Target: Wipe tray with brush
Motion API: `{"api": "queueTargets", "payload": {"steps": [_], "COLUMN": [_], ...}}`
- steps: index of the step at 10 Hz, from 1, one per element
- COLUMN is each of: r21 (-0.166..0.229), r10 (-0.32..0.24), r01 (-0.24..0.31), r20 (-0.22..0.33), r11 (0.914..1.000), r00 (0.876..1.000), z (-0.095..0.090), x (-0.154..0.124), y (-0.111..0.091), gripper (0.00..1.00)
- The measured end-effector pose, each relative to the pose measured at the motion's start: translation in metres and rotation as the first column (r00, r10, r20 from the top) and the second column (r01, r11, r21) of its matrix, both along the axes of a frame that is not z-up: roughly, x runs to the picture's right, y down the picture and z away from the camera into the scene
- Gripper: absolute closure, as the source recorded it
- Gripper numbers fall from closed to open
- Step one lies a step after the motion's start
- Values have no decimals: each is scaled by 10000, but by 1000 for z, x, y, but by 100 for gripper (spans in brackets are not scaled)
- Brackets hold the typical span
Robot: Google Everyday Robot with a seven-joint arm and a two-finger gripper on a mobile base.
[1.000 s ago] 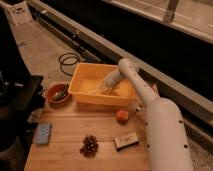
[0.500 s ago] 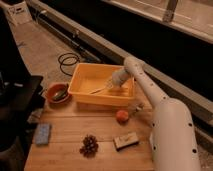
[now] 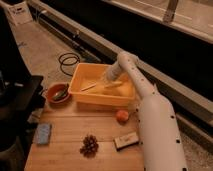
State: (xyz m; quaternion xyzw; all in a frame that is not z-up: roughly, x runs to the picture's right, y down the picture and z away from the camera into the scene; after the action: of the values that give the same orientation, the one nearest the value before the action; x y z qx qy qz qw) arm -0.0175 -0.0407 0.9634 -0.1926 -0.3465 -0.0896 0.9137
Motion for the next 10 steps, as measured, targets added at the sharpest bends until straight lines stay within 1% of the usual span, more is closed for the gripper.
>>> {"api": "queueTargets", "payload": {"steps": [1, 3, 4, 5, 6, 7, 8, 9, 10], "r21": [-48, -168, -236, -330, -481, -543, -550, -539, -487], "r10": [-55, -46, 93, 326, 821, 1227, 1642, 2021, 2324], "r01": [57, 54, -84, -321, -841, -1280, -1737, -2172, -2532], "r20": [243, 499, 380, 125, -418, -918, -1463, -2045, -2605], "r11": [10000, 9998, 9997, 9989, 9953, 9903, 9833, 9746, 9662], "r00": [9997, 9987, 9992, 9994, 9957, 9882, 9755, 9578, 9371], "z": [-7, -23, -28, -28, -25, -18, -9, 3, 17], "x": [-7, -12, -5, 2, 17, 26, 33, 39, 44], "y": [7, 26, 33, 35, 34, 29, 20, 10, 0], "gripper": [100, 100, 100, 100, 100, 100, 100, 100, 100]}}
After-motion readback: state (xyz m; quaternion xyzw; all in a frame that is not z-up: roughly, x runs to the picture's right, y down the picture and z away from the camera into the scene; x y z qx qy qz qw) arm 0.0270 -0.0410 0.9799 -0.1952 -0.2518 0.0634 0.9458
